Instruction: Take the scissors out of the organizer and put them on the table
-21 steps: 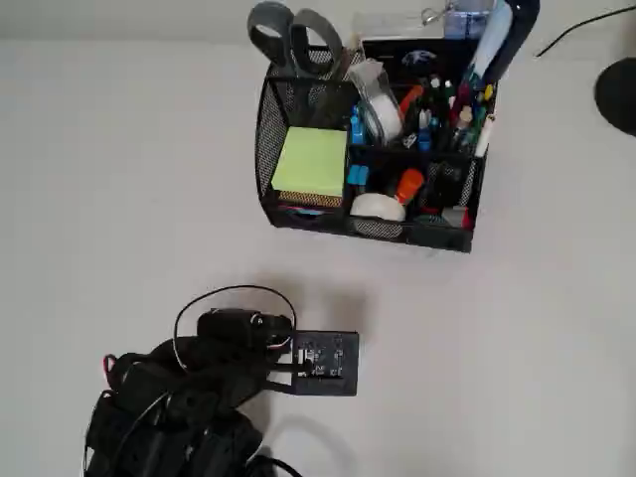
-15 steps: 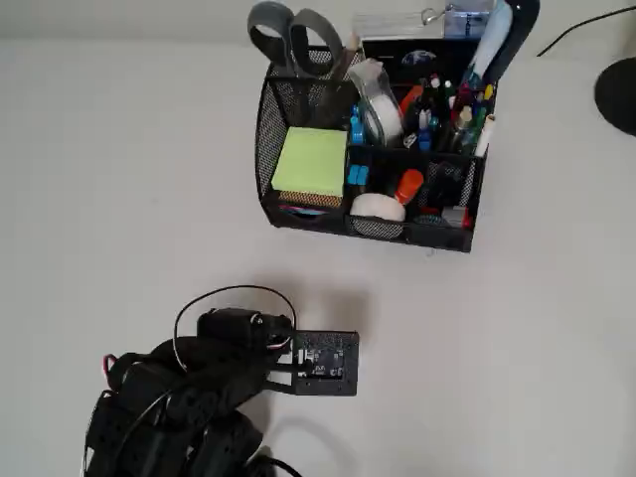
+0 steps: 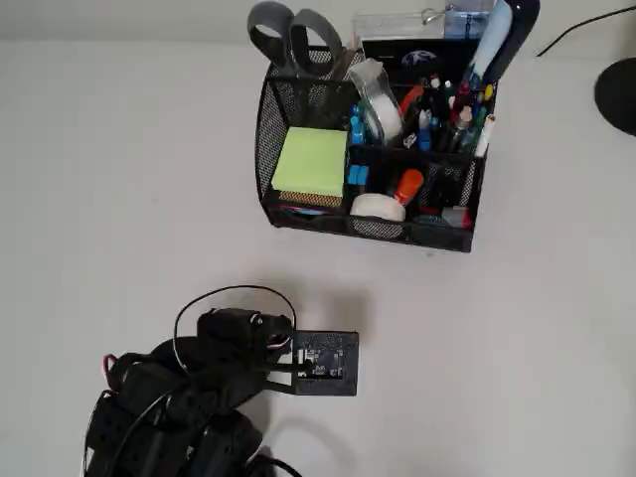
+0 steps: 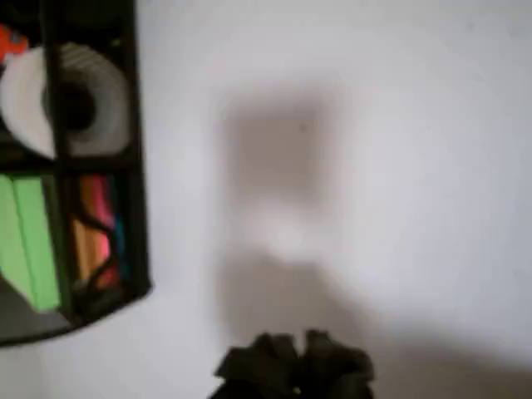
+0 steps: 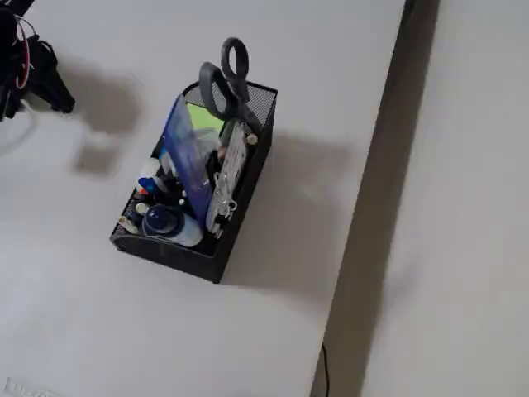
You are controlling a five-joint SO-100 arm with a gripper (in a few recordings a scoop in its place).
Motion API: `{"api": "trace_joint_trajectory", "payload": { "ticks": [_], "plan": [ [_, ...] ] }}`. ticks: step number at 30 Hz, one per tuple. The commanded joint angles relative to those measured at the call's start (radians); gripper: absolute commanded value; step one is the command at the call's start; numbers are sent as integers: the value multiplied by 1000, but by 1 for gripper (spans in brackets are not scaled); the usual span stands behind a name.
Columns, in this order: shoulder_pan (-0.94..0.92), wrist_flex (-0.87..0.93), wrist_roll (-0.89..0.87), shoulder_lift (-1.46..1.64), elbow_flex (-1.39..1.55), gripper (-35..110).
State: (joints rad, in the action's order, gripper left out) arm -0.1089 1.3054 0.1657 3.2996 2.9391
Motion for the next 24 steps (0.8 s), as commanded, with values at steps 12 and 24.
{"api": "trace_joint_trajectory", "payload": {
  "ticks": [12, 24],
  "plan": [
    [15, 15, 15, -12, 26, 0],
    [25, 15, 25, -12, 26, 0]
  ]
}}
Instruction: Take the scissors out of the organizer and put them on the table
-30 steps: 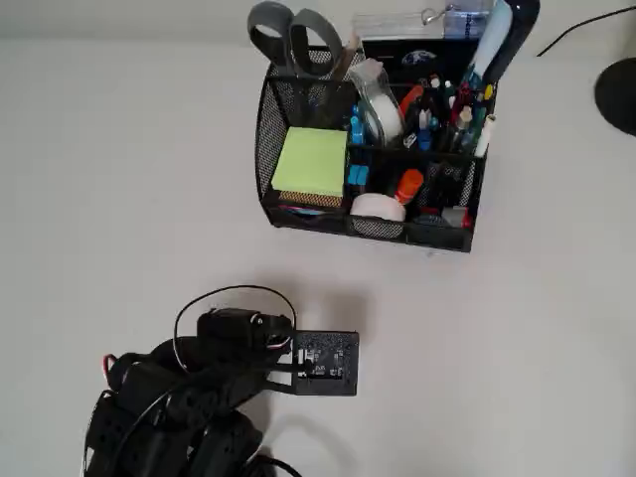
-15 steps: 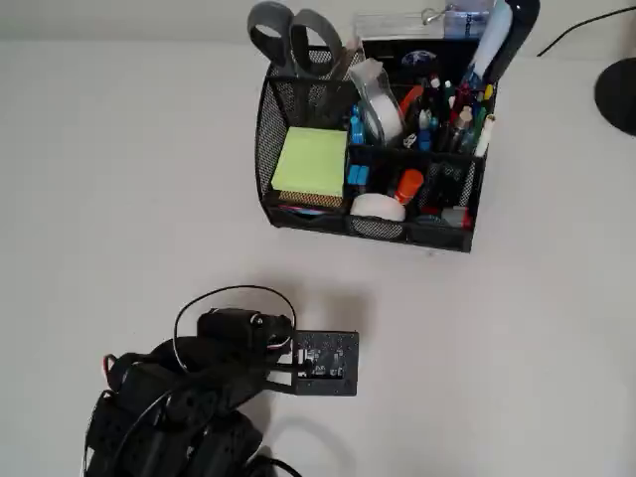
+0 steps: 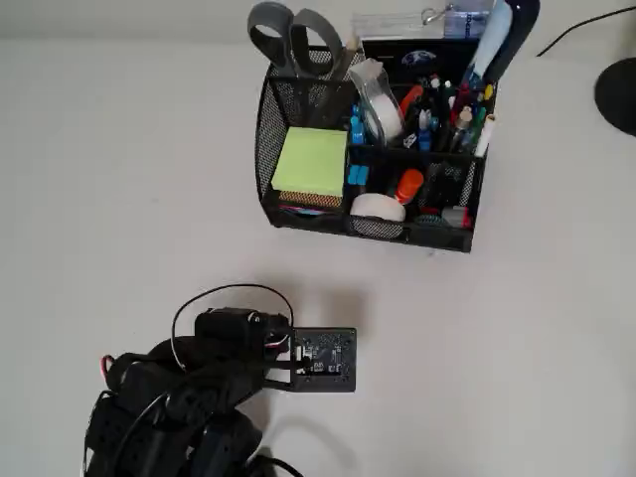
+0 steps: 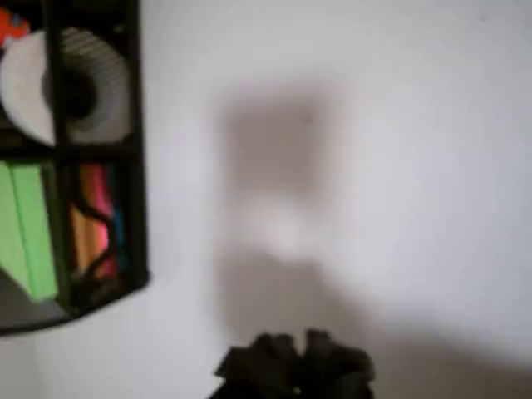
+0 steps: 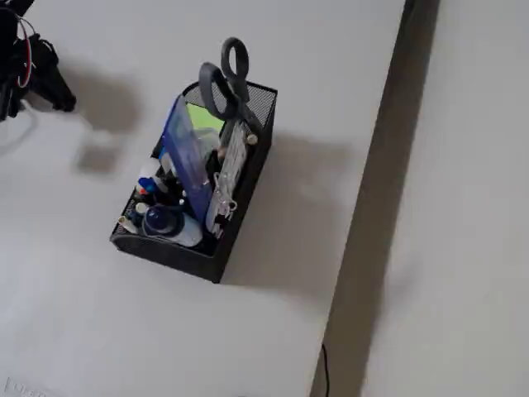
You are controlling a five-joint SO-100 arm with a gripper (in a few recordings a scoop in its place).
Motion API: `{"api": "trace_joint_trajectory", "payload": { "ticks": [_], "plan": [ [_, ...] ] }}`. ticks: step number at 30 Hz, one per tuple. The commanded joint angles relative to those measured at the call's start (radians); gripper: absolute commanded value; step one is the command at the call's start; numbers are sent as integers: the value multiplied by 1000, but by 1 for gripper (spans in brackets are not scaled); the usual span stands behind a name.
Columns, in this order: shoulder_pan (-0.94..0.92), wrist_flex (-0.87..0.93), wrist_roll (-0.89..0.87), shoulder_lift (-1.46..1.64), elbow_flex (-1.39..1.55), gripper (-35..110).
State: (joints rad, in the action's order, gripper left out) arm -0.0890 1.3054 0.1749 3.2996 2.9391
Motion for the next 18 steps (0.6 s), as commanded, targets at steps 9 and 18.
{"api": "trace_joint_trajectory", "payload": {
  "ticks": [9, 18],
  "plan": [
    [181, 15, 169, -9, 31, 0],
    [38, -391, 132, -181, -215, 14]
  ]
}}
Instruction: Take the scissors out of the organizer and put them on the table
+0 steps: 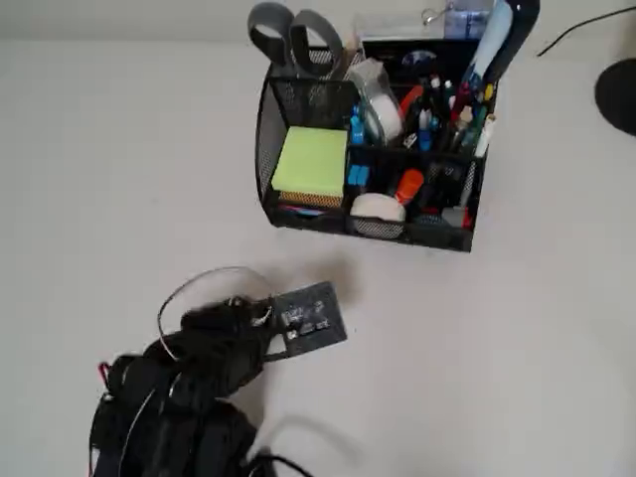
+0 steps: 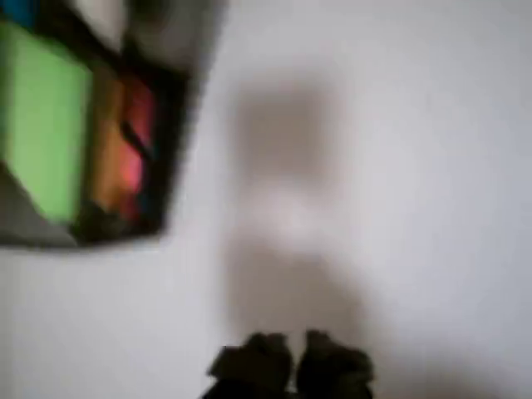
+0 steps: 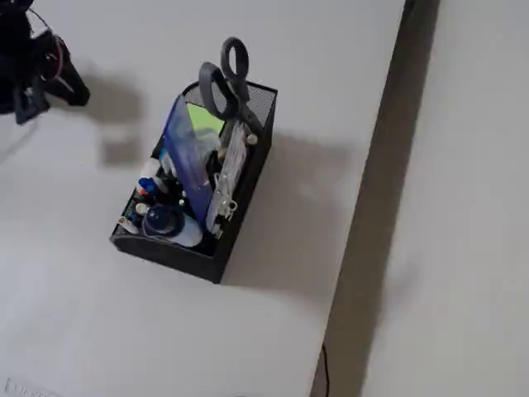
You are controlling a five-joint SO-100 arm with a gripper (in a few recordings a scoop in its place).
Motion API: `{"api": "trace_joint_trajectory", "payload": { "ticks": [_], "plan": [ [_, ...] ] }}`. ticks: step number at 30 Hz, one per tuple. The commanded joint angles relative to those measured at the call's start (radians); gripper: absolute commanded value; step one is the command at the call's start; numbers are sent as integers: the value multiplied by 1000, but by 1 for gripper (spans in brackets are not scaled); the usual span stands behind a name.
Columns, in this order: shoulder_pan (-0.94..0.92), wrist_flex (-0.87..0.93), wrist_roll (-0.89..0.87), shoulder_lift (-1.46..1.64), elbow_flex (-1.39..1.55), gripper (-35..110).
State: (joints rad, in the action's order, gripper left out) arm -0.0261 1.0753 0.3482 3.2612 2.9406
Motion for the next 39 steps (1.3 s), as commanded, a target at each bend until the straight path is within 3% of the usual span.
{"api": "trace_joint_trajectory", "payload": {
  "ticks": [1, 6, 12, 17, 26, 31, 39],
  "plan": [
    [-29, -206, -81, -270, -319, 16],
    [-41, -327, -221, -876, -825, 23],
    [-23, -365, -314, -1264, -1238, 48],
    [-43, -388, -408, -1476, -1503, 48],
    [-21, -275, -491, -1674, -1861, 48],
    [28, -164, -489, -1717, -1970, 48],
    [80, -173, -485, -1746, -1990, 48]
  ]
}}
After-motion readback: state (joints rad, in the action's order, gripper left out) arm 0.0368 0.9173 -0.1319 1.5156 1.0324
